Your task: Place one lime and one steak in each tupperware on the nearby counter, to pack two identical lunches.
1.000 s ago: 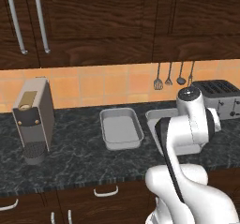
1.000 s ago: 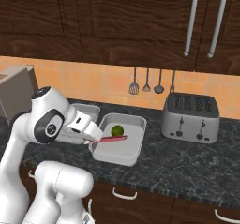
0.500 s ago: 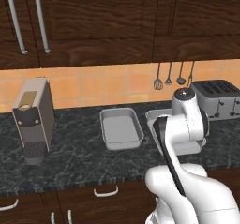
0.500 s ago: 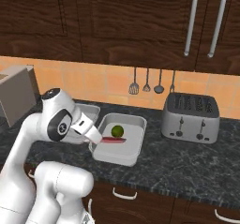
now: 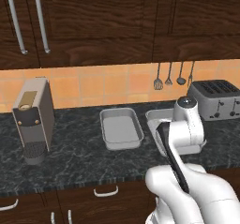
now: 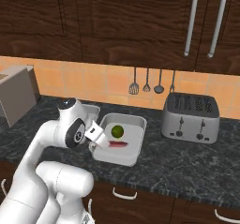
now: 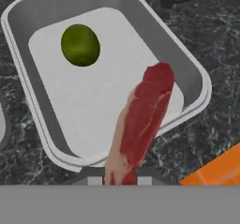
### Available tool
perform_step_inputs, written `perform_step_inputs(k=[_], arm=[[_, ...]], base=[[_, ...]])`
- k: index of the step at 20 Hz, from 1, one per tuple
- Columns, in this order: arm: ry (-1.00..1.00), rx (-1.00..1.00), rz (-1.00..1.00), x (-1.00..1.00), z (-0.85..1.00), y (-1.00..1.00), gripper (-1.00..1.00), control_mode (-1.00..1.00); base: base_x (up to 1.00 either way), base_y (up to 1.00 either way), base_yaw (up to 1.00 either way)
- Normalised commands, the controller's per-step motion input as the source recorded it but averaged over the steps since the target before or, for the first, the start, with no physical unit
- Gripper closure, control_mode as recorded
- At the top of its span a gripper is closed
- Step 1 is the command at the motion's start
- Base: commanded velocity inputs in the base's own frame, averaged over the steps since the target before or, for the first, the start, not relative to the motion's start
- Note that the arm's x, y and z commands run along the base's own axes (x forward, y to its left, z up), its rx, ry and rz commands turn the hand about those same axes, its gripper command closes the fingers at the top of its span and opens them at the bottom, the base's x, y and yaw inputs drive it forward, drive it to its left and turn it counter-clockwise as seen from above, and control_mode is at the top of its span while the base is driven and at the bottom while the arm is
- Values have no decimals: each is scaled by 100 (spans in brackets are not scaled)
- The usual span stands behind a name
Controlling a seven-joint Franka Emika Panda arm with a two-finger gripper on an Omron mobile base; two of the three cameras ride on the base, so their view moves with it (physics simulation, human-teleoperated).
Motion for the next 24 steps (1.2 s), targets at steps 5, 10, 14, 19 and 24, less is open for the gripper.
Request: perform_step_inputs(k=[5, 10, 14, 19, 24], arm=[[-10, 8, 0, 36, -28, -18, 100, -100], [-3, 9, 0, 53, -20, -10, 100, -100], [0, 4, 0, 64, -43, 0, 100, -100], [0, 0, 0, 27, -49, 0, 100, -100], [0, 0, -2, 2, -43, 0, 100, -100]], base=[[0, 0, 0], [0, 0, 0], [0, 0, 0], [0, 0, 0], [0, 0, 0]])
